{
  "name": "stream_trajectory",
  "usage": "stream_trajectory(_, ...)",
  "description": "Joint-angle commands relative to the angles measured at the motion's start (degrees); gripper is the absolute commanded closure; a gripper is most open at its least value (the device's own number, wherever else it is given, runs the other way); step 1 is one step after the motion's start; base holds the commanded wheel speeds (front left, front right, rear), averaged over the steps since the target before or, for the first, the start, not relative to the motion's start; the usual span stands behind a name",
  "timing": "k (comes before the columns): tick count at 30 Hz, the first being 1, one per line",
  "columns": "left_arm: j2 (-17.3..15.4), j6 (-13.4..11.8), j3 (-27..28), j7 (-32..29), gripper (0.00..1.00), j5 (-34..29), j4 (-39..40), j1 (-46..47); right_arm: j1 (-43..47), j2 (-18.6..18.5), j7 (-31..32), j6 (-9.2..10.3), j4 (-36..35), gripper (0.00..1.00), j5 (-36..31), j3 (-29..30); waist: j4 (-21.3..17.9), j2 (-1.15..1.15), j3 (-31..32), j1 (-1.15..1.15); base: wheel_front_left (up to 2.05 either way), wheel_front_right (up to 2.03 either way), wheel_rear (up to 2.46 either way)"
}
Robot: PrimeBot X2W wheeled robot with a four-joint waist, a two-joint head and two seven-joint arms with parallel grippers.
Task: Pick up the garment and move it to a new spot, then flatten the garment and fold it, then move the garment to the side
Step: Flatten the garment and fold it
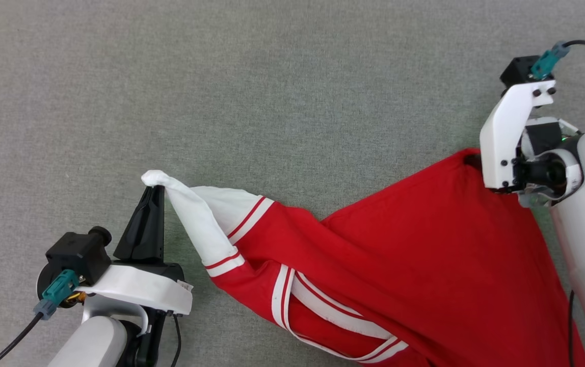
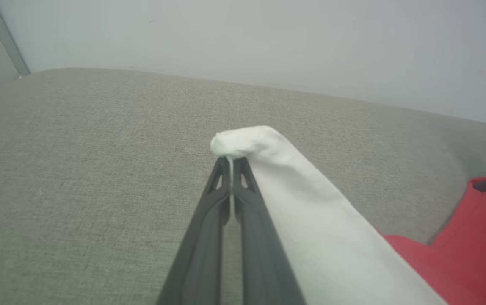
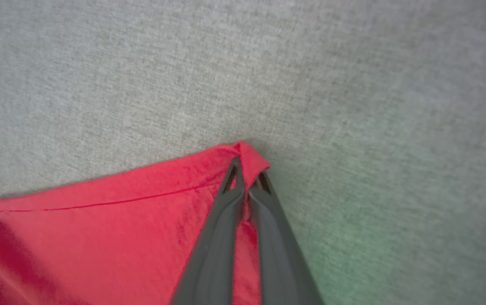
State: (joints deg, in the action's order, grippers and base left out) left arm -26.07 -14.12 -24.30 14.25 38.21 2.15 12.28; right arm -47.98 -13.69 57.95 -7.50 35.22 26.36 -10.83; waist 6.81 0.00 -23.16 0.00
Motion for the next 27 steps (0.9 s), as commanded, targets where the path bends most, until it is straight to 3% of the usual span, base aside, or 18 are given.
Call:
stream_trajectory(1, -0.06, 0.17, 0.14, 0.20, 1.00, -0.03, -0.30, 0.22, 3.60, 1.00, 0.17, 0.02, 1.96, 1.00, 0.81, -1.76, -0.49, 0.00, 1.15, 0.00, 0.00, 0.00, 0.00)
stream_trajectory(8, -0.40, 1.15, 0.09, -0.23, 1.00, 0.43, -2.36, 1.98, 2.28, -1.61, -4.71, 0.02, -0.76, 1.00, 2.62, -3.18, -2.05, 0.00, 5.97, 0.00, 0.00, 0.00, 0.00)
stream_trajectory(12, -1.92, 3.02, -0.05, -2.12, 1.00, 0.26, -3.68, 5.93, 1.81, -2.68, -6.88, 0.02, -1.51, 1.00, 3.59, -3.92, -3.30, 0.00, 9.92, 0.00, 0.00, 0.00, 0.00)
stream_trajectory(20, -5.32, 7.82, -0.46, -9.46, 1.00, -1.12, -8.91, 21.57, -2.93, -5.04, -11.53, 0.02, -2.77, 1.00, 2.89, -2.51, -6.49, 0.00, 15.91, 0.00, 0.00, 0.00, 0.00)
stream_trajectory(27, -4.19, 10.78, -1.43, -15.17, 1.00, -1.82, -19.58, 37.35, -9.92, -5.30, -15.79, 0.03, -1.55, 1.00, 0.68, -1.07, -9.34, 0.00, 17.83, 0.00, 0.00, 0.00, 0.00)
